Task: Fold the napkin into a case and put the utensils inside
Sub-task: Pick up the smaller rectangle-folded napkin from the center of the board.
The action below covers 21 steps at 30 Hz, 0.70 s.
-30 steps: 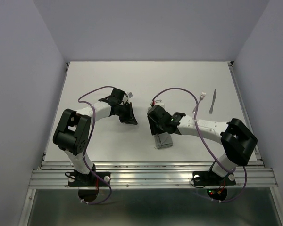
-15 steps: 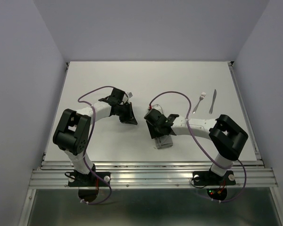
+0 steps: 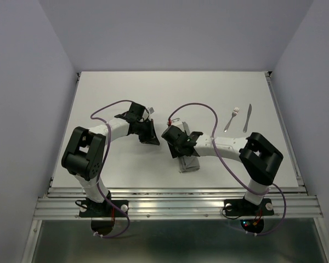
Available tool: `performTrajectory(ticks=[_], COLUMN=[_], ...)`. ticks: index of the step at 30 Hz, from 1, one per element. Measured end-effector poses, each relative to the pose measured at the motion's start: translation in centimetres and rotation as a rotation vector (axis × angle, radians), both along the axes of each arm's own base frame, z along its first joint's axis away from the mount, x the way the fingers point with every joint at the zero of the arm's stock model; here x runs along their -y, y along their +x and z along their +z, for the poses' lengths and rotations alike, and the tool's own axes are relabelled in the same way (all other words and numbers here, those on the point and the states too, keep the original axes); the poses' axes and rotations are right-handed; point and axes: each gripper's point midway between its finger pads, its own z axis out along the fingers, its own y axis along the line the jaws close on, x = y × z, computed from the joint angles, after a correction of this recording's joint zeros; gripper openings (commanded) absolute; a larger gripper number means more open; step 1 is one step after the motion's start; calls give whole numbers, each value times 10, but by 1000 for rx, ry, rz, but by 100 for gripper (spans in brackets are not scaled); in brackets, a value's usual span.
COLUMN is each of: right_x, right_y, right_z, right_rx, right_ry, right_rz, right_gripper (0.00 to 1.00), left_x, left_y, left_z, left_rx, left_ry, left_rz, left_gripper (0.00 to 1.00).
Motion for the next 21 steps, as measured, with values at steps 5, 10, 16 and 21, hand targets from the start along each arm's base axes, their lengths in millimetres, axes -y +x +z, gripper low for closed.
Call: performTrajectory(ticks=[5,10,16,21], right_x=[-1,2,0,1], right_y=[5,6,10,13], right_z=[2,-12,-13,-13], right_rx=[16,3,19,33], right_ry=[-8,-47,-52,-57], right_rz=[-10,-17,-27,-34], right_gripper=[54,54,35,1], left_x=[0,0,0,-1], left_y=[0,0,1,2], left_z=[0,0,0,0], left_rx=[0,0,4,7], left_ry=[0,0,-2,-4], left_rz=[0,0,0,4], left_gripper=[0,0,0,0])
